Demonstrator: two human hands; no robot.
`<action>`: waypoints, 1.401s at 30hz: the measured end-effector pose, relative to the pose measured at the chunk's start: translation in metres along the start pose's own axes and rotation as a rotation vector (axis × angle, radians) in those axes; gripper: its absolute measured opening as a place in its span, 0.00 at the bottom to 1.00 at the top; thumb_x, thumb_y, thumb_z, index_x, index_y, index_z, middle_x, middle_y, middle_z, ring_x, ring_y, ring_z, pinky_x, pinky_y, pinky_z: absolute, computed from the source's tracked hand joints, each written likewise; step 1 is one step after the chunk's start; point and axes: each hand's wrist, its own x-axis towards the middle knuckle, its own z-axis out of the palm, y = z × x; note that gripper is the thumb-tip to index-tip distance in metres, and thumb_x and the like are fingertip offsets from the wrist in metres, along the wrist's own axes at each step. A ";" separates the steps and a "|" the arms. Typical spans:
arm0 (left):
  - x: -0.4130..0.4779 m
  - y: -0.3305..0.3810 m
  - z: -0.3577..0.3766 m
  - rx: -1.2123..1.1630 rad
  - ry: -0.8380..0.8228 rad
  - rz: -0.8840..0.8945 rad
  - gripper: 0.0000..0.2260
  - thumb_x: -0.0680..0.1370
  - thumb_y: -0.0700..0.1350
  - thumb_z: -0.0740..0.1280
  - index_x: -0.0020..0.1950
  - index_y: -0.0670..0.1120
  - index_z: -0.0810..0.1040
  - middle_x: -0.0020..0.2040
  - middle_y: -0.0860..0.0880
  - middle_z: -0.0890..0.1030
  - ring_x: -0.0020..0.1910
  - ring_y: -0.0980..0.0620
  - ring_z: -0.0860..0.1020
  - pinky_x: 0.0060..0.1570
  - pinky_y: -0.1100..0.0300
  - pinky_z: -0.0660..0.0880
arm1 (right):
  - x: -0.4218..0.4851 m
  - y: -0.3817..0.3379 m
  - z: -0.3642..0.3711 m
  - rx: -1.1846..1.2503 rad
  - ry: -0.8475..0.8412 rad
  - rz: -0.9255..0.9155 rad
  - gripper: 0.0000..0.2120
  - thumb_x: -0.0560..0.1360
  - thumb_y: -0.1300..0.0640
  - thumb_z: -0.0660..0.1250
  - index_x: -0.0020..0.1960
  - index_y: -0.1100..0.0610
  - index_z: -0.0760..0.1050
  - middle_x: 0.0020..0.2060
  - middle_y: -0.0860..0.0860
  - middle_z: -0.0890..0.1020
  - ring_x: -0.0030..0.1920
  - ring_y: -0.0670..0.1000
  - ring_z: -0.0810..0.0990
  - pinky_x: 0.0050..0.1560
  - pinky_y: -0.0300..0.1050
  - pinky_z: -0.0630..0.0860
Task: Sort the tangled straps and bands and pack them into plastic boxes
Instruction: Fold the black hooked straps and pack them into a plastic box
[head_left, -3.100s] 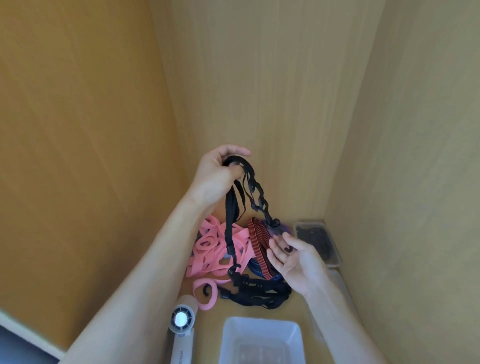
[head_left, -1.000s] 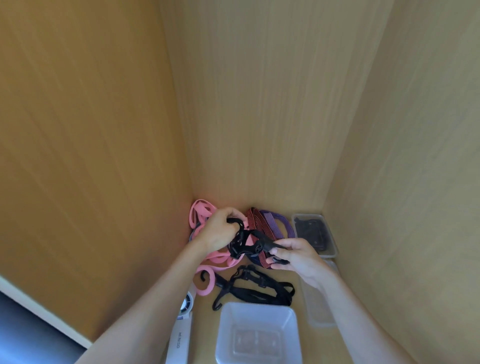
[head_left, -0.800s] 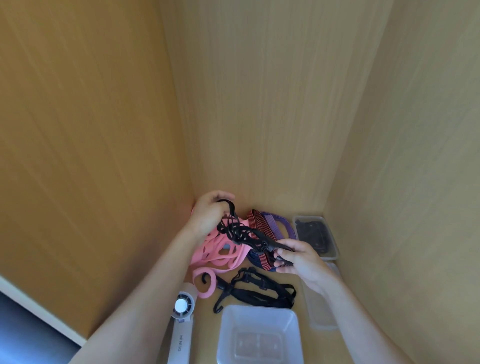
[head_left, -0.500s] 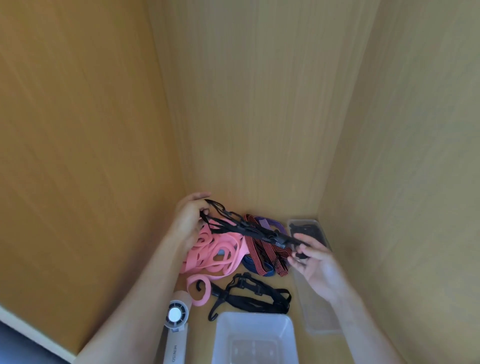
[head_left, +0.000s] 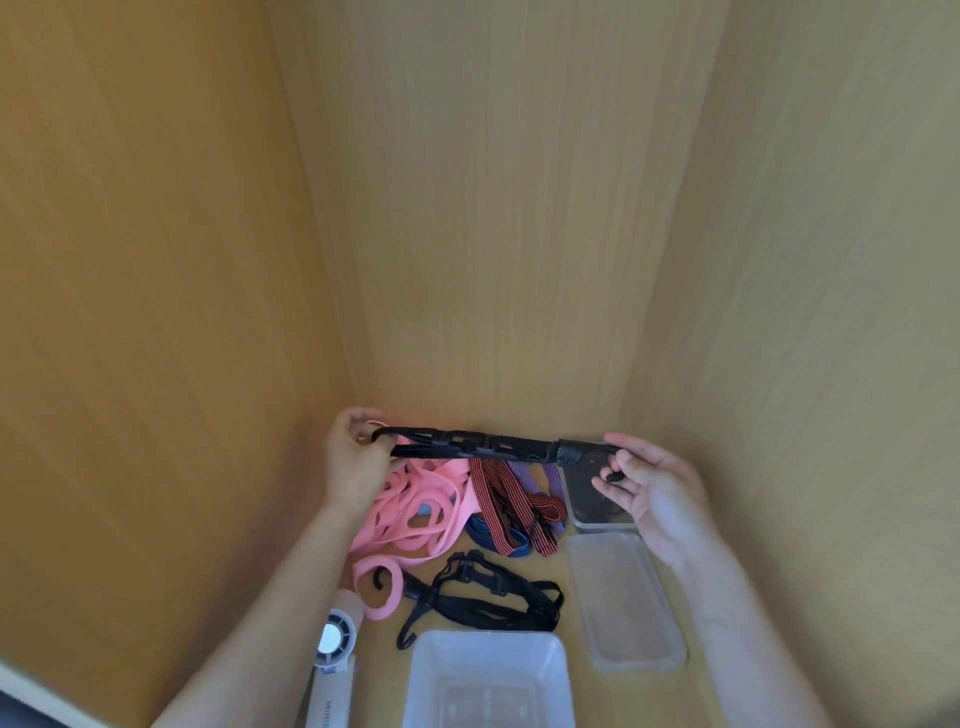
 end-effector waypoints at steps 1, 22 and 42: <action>-0.001 -0.001 0.001 0.024 0.039 0.021 0.12 0.77 0.29 0.67 0.49 0.47 0.75 0.48 0.46 0.79 0.41 0.52 0.83 0.32 0.66 0.79 | -0.001 -0.001 0.002 -0.018 0.000 -0.013 0.11 0.80 0.71 0.61 0.57 0.65 0.80 0.35 0.55 0.80 0.39 0.54 0.81 0.52 0.56 0.80; -0.023 0.025 0.035 -0.705 -0.356 -0.452 0.17 0.86 0.45 0.48 0.42 0.45 0.69 0.28 0.51 0.64 0.28 0.50 0.68 0.43 0.50 0.79 | -0.022 0.020 -0.013 0.010 0.117 0.122 0.11 0.79 0.73 0.62 0.55 0.64 0.81 0.35 0.56 0.80 0.38 0.54 0.81 0.40 0.46 0.81; -0.072 0.028 0.049 -0.239 -0.761 -0.305 0.16 0.69 0.40 0.58 0.57 0.42 0.66 0.36 0.48 0.63 0.34 0.51 0.64 0.43 0.53 0.70 | -0.040 -0.016 0.025 -0.792 -0.299 -0.222 0.21 0.80 0.66 0.62 0.49 0.40 0.81 0.35 0.46 0.82 0.38 0.44 0.80 0.43 0.42 0.76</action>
